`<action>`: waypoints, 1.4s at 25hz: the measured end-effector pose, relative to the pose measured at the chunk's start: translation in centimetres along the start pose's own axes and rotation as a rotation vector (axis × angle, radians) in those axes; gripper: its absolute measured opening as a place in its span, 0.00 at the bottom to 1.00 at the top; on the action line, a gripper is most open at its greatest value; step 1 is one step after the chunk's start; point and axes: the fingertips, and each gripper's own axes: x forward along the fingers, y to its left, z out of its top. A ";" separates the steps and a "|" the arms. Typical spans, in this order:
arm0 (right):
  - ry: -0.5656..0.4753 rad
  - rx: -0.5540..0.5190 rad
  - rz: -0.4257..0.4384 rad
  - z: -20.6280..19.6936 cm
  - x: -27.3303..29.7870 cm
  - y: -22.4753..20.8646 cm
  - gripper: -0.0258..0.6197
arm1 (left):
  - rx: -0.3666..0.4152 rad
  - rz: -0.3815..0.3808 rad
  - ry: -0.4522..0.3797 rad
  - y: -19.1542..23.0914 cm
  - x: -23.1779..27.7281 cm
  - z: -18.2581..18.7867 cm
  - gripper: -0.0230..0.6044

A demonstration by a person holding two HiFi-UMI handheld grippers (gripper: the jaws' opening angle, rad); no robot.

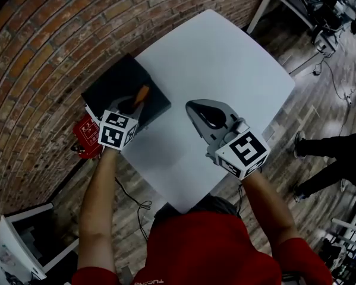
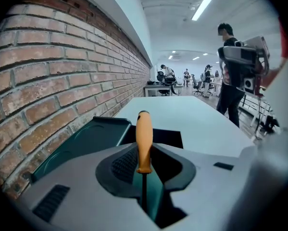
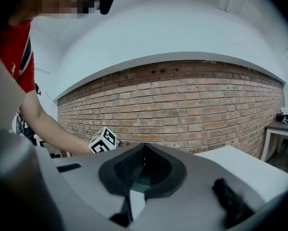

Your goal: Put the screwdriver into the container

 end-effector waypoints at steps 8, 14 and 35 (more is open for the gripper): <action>0.030 -0.001 0.006 -0.8 2.0 -0.4 0.09 | 0.000 -0.020 0.087 0.4 1.9 -1.3 0.19; 0.052 0.010 0.022 -1.5 4.5 -0.4 0.09 | -0.020 -0.041 0.169 0.8 2.6 -2.9 0.19; 0.070 0.034 0.044 -2.6 5.5 -0.8 0.09 | -0.001 -0.095 0.345 0.3 5.1 -5.5 0.20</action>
